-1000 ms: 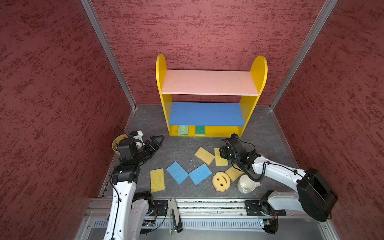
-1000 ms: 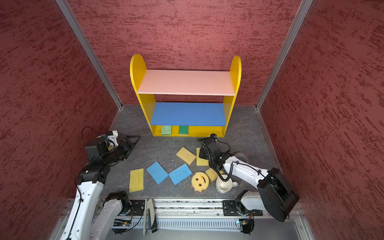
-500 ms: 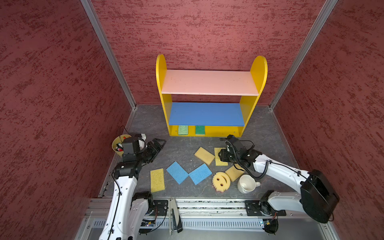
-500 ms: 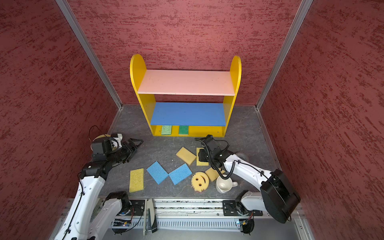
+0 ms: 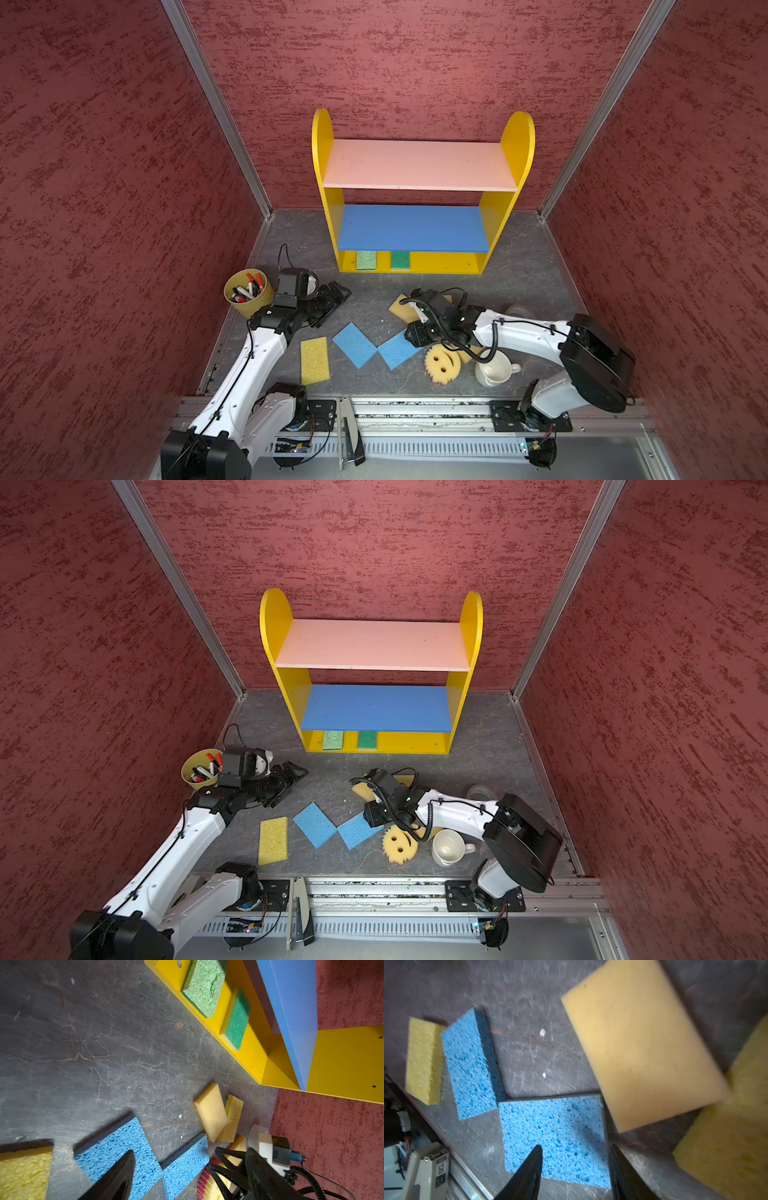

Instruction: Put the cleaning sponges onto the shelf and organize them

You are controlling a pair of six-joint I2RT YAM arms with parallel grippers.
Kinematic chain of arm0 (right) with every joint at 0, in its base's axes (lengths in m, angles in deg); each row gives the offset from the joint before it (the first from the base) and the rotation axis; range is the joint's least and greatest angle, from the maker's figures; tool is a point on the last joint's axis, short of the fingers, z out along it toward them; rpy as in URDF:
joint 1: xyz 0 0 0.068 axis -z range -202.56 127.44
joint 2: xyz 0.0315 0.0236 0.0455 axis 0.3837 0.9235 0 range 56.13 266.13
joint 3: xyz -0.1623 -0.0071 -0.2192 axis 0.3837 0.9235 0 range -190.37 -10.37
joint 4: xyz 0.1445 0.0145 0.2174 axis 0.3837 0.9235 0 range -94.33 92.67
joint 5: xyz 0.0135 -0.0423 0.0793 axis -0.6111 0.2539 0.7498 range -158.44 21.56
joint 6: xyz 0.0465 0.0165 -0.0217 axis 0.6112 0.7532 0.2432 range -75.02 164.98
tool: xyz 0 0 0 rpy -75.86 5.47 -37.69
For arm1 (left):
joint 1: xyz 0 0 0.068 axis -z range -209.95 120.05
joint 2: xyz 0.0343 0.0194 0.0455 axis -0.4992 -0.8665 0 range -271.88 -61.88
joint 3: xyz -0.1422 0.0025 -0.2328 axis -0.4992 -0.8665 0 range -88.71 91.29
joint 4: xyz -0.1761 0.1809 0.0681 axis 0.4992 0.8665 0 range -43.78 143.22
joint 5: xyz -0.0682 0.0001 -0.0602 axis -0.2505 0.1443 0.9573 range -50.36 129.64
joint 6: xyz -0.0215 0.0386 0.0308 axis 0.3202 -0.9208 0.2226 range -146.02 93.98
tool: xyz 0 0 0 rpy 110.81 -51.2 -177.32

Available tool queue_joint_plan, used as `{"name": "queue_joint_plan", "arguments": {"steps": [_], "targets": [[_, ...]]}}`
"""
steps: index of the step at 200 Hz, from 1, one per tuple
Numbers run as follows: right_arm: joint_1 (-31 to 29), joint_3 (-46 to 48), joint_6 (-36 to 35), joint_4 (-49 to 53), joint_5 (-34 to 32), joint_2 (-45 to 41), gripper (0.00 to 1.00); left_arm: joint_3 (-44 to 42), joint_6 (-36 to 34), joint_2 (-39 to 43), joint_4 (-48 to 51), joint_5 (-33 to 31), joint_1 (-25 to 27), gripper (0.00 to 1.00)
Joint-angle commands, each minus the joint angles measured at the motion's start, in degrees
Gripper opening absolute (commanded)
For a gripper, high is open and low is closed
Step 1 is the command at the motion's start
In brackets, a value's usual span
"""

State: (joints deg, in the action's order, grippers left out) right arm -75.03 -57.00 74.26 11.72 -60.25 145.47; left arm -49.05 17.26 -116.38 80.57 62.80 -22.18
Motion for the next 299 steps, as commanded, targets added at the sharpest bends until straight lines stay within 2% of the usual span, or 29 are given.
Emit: {"name": "queue_joint_plan", "arguments": {"steps": [1, 34, 64, 91, 124, 148, 184, 241, 299], "targets": [[-0.4, -1.3, -1.3, -1.7, -1.8, 1.7, 0.53, 1.8, 0.7, -0.9, -2.1, -1.9, 1.6, 0.83], [-0.3, -1.0, -1.0, -1.7, -5.0, 2.4, 0.55, 1.7, 1.7, -2.2, -3.6, -2.5, 4.3, 0.83], [-0.3, -0.1, -1.0, -2.8, -4.6, 2.8, 0.56, 2.2, 1.9, -3.7, -4.3, -3.1, 6.3, 0.82], [-0.3, 0.7, -0.1, -4.8, -2.9, 4.3, 0.42, 2.6, 2.0, -4.9, -4.6, -3.2, 7.0, 0.82], [-0.3, 1.8, 0.3, -7.9, -1.9, 3.0, 0.18, 2.4, 1.9, -5.2, -4.7, -3.4, 7.0, 0.82], [-0.3, 0.6, -0.8, -7.9, -2.0, 2.1, 0.11, 2.0, 1.8, -5.5, -5.1, -3.0, 7.1, 0.82], [-0.2, -3.0, -4.0, -6.6, -1.4, 1.3, 0.02, 0.8, 1.1, -6.3, -8.6, 0.9, 7.4, 0.82], [1.8, -8.0, -10.4, -4.6, 2.8, -1.4, 0.0, 0.2, -2.0, -6.5, -10.5, 4.0, 7.7, 0.82], [7.9, -9.8, -16.7, -5.8, 17.2, -5.0, 0.0, -0.9, -7.0, -6.5, -15.3, 11.7, 9.2, 0.86]]}}
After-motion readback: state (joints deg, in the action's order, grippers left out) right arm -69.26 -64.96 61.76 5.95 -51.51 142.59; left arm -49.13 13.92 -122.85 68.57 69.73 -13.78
